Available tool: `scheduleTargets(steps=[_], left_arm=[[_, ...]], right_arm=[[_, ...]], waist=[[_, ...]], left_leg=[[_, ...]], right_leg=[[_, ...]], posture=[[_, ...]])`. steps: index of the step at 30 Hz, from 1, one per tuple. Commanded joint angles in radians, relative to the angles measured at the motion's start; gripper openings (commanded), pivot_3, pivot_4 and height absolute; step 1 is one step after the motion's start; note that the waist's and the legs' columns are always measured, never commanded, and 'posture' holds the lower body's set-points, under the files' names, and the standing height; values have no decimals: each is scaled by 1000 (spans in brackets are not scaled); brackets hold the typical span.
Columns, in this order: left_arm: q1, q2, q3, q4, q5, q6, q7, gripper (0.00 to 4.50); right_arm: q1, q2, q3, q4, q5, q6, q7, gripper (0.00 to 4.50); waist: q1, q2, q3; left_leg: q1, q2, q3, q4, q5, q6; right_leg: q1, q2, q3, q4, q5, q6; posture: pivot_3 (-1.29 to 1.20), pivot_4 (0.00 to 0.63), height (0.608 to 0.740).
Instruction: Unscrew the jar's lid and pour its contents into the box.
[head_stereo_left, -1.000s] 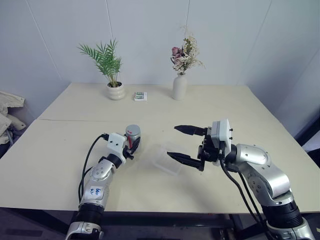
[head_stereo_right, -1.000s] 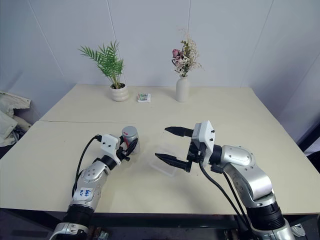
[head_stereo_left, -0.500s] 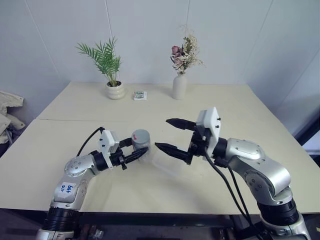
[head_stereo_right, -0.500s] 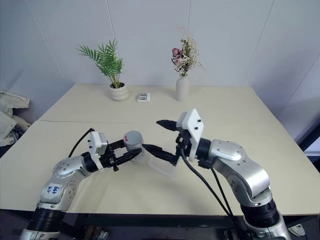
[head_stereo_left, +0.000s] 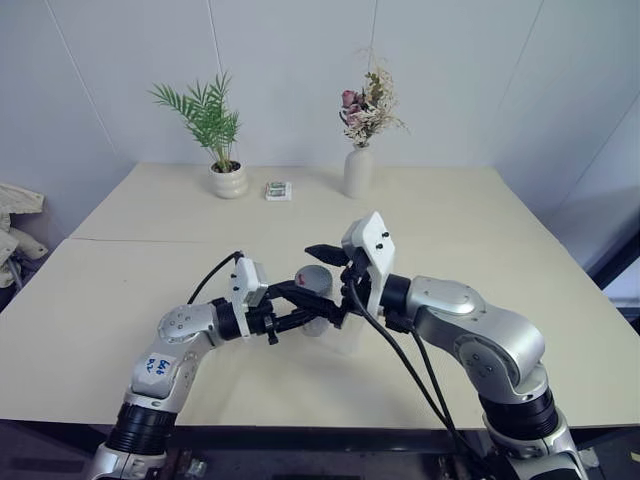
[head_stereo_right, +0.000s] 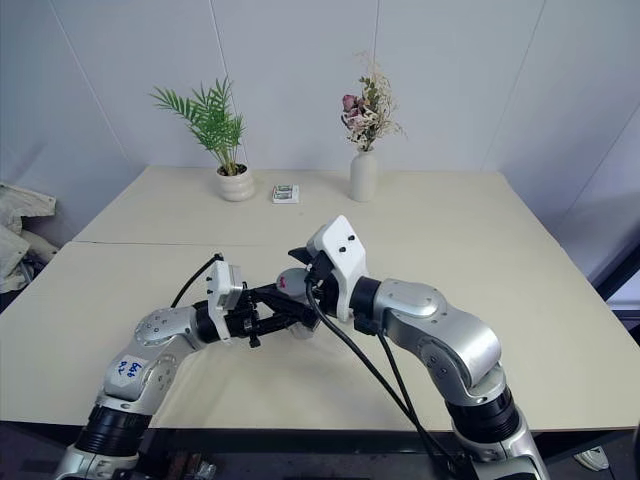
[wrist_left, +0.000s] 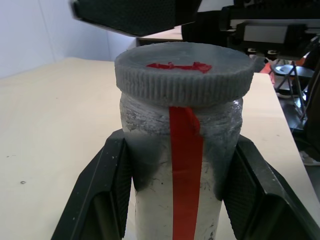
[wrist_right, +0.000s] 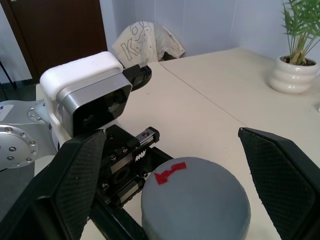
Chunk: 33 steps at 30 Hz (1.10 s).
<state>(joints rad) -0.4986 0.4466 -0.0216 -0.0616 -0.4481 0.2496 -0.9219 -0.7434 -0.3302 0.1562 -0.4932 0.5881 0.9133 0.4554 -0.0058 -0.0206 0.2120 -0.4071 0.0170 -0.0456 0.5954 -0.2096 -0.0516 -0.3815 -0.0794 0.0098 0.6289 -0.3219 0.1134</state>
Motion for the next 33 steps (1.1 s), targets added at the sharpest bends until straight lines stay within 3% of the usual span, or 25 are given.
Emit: scheduleTargets(steps=[1,14,17,21,29,33], left_arm=[[-22,3,6,-25,-15,-7,-20,2062],[-30,-9,14,-2,-3,-25,-20,2062],[-29,-15,13,-6,-2,-26,-14,2062],[-31,-18,13,-4,0,-27,-12,2062],[-31,-5,15,-7,-2,-27,-24,2062],[-52,29,1,15,-20,-19,-112,2062]], right_arm=[[-5,-6,0,-12,-11,-11,5,4500],[19,-36,-22,-1,-19,-21,25,4500],[27,-32,-31,2,-15,-24,22,3913],[37,-24,-31,8,-14,-35,26,2617],[37,-10,-46,26,15,-76,75,2604],[12,-61,-55,59,86,-140,287,2604]], waist=[[0,0,0],[0,0,0],[0,0,0],[0,0,0],[0,0,0],[1,0,0]], left_leg=[[0,0,0,0,0,0],[0,0,0,0,0,0],[0,0,0,0,0,0],[-1,0,0,0,0,0],[-1,0,0,0,0,0],[-1,0,0,0,0,0]], right_leg=[[0,0,0,0,0,0],[0,0,0,0,0,0],[0,0,0,0,0,0],[-1,0,0,0,0,0],[-1,0,0,0,0,0],[-1,0,0,0,0,0]], posture=[[0,150,740],[0,150,740],[0,150,740],[0,150,740],[0,150,740],[0,150,740]])
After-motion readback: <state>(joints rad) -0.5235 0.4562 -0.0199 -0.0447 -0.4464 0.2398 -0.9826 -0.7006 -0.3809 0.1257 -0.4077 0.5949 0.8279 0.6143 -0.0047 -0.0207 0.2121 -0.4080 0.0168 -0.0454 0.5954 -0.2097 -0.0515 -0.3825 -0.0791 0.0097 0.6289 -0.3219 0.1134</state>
